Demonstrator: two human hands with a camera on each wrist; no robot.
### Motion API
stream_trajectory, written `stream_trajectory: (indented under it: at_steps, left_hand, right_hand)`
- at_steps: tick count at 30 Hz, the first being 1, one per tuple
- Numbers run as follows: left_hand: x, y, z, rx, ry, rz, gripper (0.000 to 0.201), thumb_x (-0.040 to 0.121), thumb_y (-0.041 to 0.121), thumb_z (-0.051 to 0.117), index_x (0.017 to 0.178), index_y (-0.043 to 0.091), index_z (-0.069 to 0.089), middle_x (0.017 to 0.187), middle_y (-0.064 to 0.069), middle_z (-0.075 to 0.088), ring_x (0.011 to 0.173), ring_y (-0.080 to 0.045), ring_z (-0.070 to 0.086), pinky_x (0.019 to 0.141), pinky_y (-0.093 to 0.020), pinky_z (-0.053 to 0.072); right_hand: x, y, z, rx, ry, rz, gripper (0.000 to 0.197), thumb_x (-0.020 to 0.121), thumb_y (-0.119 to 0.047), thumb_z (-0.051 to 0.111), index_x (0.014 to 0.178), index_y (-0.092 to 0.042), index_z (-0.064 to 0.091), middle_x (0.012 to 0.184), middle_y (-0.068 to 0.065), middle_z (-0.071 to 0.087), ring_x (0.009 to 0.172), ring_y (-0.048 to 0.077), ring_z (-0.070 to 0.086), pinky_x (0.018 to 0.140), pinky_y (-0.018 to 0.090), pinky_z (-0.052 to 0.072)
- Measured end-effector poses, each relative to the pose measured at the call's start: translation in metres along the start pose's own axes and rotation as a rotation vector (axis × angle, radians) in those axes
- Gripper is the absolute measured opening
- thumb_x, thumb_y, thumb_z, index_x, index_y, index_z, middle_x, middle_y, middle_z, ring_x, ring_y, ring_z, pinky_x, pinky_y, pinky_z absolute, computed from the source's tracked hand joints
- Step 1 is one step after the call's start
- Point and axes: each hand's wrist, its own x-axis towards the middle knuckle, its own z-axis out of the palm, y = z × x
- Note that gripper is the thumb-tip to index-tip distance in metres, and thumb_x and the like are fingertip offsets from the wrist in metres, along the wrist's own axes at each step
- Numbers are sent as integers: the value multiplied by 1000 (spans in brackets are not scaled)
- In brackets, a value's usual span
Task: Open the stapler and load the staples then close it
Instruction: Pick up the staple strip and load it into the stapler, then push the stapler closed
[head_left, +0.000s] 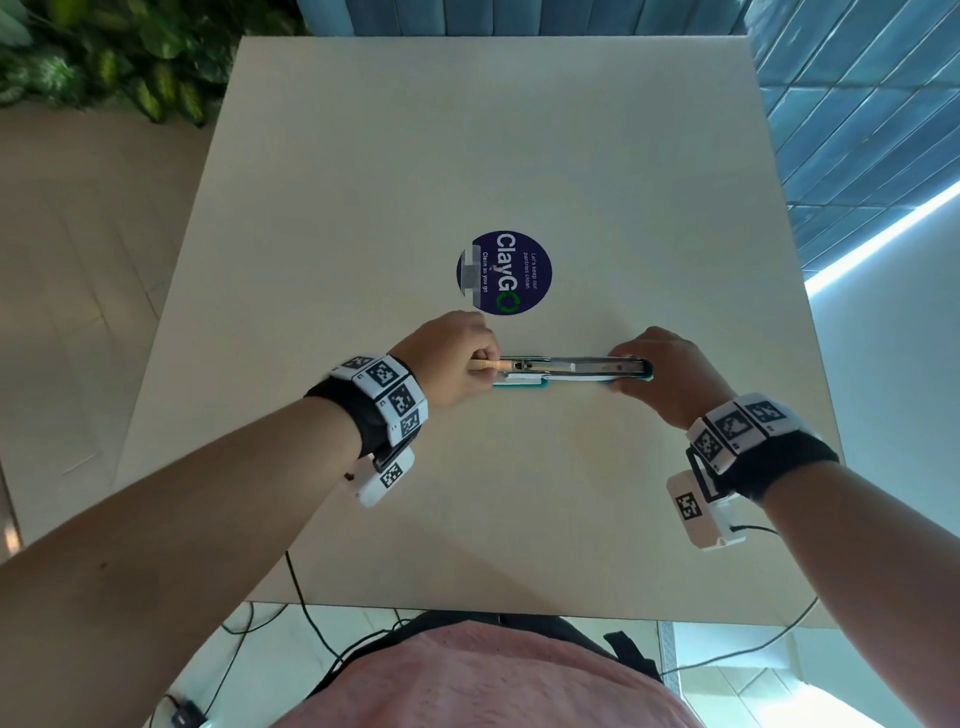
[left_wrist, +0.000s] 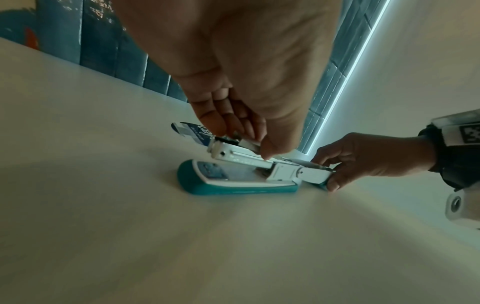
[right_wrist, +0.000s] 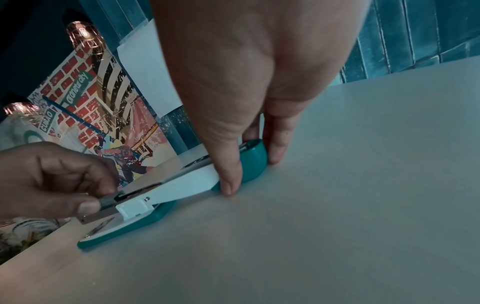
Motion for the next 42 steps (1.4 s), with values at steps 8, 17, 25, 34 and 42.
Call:
stream_trajectory:
  at_steps: [8, 17, 25, 34, 42]
  left_hand:
    - [5, -6, 0, -6, -14, 13, 11, 75, 16, 66, 85, 11, 67, 82, -2, 59, 73, -13, 48, 66, -27, 40]
    - [0, -14, -4, -71, -25, -8, 18, 78, 21, 69, 94, 13, 70, 89, -8, 66, 79, -19, 56, 73, -32, 46]
    - [-17, -27, 12, -137, 92, -140, 42, 59, 35, 73, 96, 16, 64, 92, -5, 60, 85, -19, 54, 78, -34, 47]
    - [-37, -45, 27, -170, 230, -230, 41, 69, 22, 77, 107, 16, 64, 93, 5, 50, 88, -14, 49, 80, -25, 41]
    - [-35, -49, 28, -206, 256, -220, 37, 67, 24, 79, 102, 17, 67, 89, 6, 53, 85, -14, 52, 72, -12, 34]
  right_hand:
    - [-1, -4, -4, 11, -6, 6, 25, 76, -21, 73, 101, -23, 69, 92, 7, 62, 85, 24, 58, 82, 36, 48]
    - [-4, -3, -4, 43, -1, 7, 24, 76, -21, 72, 100, -25, 69, 91, 5, 62, 84, 23, 57, 82, 35, 47]
    - [-1, -3, -3, 34, 4, 35, 28, 74, -22, 74, 101, -19, 67, 94, 6, 63, 86, 23, 58, 79, 28, 42]
    - [-5, -6, -2, 35, 24, 38, 26, 75, -17, 72, 100, -15, 66, 92, 8, 62, 84, 24, 58, 76, 28, 41]
    - [-10, -23, -33, 109, 52, 8, 29, 66, -9, 76, 90, -20, 65, 87, 0, 63, 80, 21, 59, 68, 21, 39]
